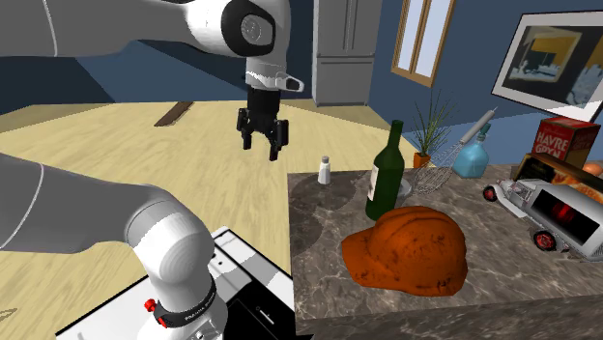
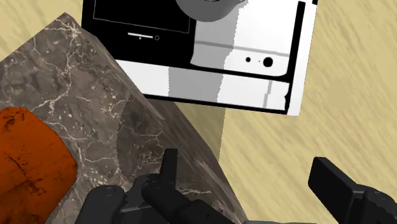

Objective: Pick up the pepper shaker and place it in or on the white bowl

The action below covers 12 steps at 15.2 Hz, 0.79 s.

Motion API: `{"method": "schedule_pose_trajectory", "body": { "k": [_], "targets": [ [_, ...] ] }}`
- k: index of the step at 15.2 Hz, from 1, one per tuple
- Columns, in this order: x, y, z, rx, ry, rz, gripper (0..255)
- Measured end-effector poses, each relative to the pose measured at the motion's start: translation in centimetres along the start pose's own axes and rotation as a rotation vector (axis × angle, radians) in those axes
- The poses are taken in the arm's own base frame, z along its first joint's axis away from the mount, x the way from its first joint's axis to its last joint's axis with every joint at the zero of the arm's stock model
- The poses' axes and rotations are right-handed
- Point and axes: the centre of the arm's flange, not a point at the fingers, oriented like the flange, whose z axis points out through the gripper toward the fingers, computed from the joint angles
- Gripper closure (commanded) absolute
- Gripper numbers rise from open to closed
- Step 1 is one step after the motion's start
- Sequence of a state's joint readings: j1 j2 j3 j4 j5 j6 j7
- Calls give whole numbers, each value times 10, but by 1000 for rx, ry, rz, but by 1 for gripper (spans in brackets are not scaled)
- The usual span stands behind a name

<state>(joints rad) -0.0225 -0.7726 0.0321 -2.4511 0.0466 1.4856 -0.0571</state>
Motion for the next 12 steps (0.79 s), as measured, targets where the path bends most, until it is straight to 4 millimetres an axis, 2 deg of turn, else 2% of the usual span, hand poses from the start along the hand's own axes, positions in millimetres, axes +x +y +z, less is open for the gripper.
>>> {"method": "schedule_pose_trajectory", "body": {
  "k": [1,4,12],
  "targets": [
    [0,0,0,0,0,0,0],
    [22,-4,8,-9,13,17,0],
    [114,-22,37,-40,68,83,0]
  ]
}}
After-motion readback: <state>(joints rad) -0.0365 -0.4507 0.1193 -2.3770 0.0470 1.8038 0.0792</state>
